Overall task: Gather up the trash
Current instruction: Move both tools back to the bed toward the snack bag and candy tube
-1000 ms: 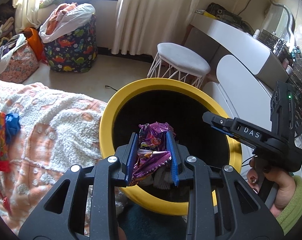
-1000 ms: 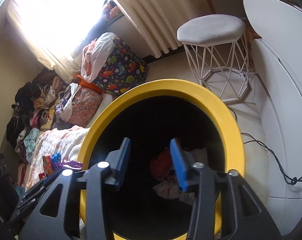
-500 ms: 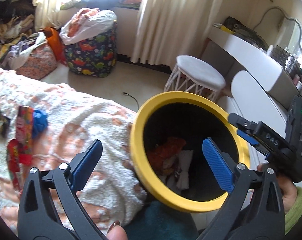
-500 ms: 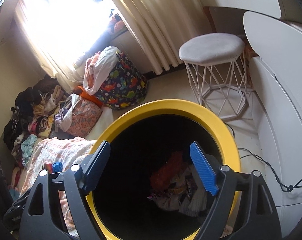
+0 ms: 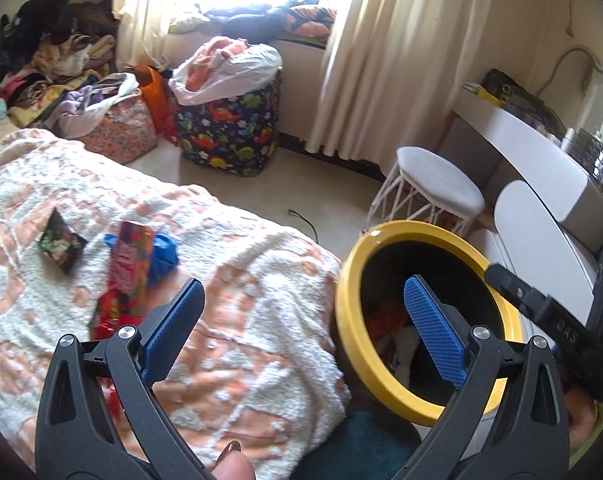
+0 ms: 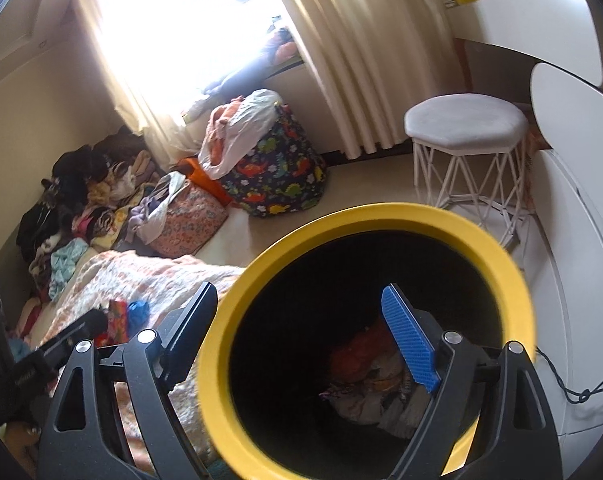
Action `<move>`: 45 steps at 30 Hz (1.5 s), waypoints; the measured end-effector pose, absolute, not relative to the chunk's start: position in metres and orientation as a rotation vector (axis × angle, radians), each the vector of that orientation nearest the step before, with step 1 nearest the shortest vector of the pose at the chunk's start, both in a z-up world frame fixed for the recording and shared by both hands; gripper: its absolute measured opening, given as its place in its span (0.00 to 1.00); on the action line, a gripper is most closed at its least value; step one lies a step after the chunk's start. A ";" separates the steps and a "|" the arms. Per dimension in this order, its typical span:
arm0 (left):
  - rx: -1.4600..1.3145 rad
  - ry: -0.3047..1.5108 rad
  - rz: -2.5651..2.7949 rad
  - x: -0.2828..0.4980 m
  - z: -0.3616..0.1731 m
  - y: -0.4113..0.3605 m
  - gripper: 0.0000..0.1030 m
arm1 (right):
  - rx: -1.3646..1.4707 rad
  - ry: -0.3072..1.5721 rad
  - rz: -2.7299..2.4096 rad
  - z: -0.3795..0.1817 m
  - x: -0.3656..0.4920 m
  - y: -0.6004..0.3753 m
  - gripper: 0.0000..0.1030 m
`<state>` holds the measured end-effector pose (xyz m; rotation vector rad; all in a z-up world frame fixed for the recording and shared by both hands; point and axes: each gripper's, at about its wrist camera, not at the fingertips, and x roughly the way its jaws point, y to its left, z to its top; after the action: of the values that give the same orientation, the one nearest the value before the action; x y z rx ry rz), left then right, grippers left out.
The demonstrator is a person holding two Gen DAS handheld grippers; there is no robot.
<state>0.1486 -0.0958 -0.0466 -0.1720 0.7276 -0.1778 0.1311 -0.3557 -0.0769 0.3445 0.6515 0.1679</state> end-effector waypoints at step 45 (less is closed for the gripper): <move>-0.452 0.707 0.210 0.145 -0.082 0.114 0.86 | 0.069 0.811 0.539 -0.092 0.164 -0.144 0.79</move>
<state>0.1448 0.1143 -0.0820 -0.4517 0.7070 0.2100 0.1643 -0.1438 -0.0921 0.0686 0.8111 0.5391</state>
